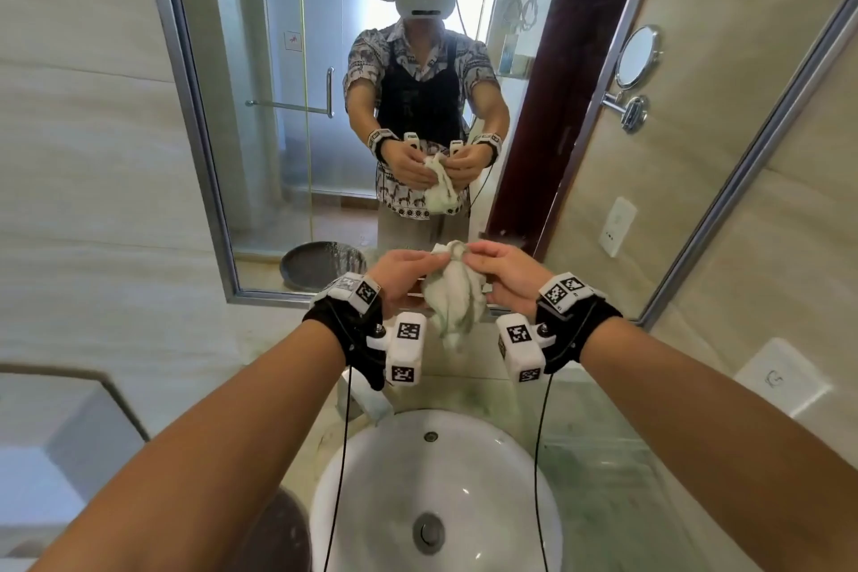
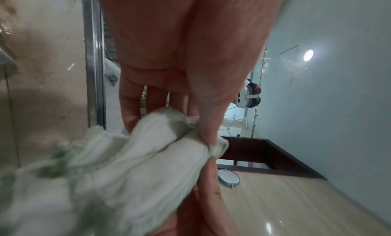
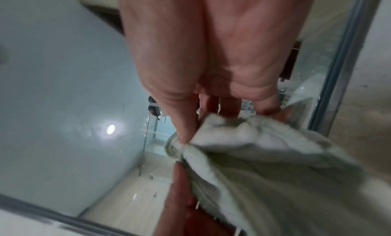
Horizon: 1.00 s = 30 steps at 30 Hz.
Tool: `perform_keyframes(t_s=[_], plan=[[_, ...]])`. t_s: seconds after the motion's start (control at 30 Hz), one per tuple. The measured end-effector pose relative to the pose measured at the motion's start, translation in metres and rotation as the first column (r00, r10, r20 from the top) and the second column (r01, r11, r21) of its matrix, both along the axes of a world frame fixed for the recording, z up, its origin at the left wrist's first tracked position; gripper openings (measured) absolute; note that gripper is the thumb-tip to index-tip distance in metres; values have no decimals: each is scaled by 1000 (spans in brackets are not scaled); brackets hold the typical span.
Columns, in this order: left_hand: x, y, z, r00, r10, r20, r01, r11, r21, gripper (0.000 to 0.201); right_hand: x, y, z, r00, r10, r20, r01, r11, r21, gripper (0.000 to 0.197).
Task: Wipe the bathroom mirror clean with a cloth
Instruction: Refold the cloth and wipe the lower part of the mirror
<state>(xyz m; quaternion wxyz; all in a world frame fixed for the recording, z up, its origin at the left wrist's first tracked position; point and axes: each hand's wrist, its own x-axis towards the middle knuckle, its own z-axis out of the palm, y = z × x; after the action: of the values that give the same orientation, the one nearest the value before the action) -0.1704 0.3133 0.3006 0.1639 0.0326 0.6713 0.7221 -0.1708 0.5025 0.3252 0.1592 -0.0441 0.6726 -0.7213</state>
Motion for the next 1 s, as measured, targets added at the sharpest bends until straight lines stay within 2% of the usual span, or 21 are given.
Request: perform_keyframes(t_s=[0.1, 0.17, 0.23, 0.3, 0.33, 0.37, 0.43, 0.53, 0.6, 0.63, 0.7, 0.77, 0.83, 0.87, 0.93, 0.97, 1.0], plan=[[-3, 2, 1, 998, 62, 32, -63, 997, 36, 21, -6, 1, -1, 982, -176, 72, 179, 983, -44, 13], [-6, 1, 4, 983, 126, 132, -137, 987, 79, 10, -13, 7, -3, 934, -338, 116, 339, 941, 13, 17], [-11, -3, 6, 953, 191, 236, -222, 969, 111, 5, -28, 22, -14, 885, -453, 111, 439, 889, 129, 16], [-15, -13, 4, 943, 180, 282, -216, 971, 104, 5, -39, 37, -22, 828, -540, 153, 519, 840, 157, 14], [-14, -19, 3, 947, 131, 292, -162, 983, 86, 11, -40, 41, -22, 799, -572, 187, 550, 820, 157, 19], [-12, -24, 2, 954, 55, 294, -72, 996, 46, 21, -34, 39, -15, 787, -583, 202, 567, 813, 137, 23], [-6, -29, 0, 957, -132, 258, 158, 984, -85, 39, -31, 37, -3, 815, -556, 165, 549, 831, 86, 22], [0, -21, -4, 900, -395, 185, 433, 862, -264, 43, -26, 23, 22, 887, -455, 80, 456, 890, 1, 13], [3, -9, -9, 886, -434, 165, 463, 795, -393, 36, -31, 16, 31, 912, -410, 2, 410, 912, 9, 11], [5, -3, -10, 893, -429, 134, 444, 793, -418, 29, -37, 14, 30, 909, -413, -51, 415, 908, 50, 12], [8, 7, -12, 914, -400, 74, 401, 857, -325, 18, -46, 16, 26, 880, -431, -199, 469, 852, 233, 11], [9, 13, -10, 945, -326, 37, 327, 931, -161, 17, -47, 23, 19, 856, -391, -337, 509, 748, 425, 15], [7, 14, -7, 971, -239, -23, 235, 967, -102, 17, -39, 28, 15, 905, -223, -362, 394, 762, 514, 31], [5, 14, -5, 975, -219, -48, 213, 972, -103, 16, -31, 29, 14, 940, -87, -330, 265, 794, 546, 40], [1, 13, 0, 976, -206, -65, 199, 975, -96, 19, -15, 30, 11, 975, 186, -123, -80, 808, 584, 56], [-2, 12, 2, 976, -204, -70, 198, 976, -87, 24, -10, 32, 7, 957, 288, -33, -218, 790, 574, 59], [-4, 11, 4, 975, -206, -78, 200, 977, -79, 28, -7, 34, 2, 940, 341, 14, -291, 780, 554, 56]])
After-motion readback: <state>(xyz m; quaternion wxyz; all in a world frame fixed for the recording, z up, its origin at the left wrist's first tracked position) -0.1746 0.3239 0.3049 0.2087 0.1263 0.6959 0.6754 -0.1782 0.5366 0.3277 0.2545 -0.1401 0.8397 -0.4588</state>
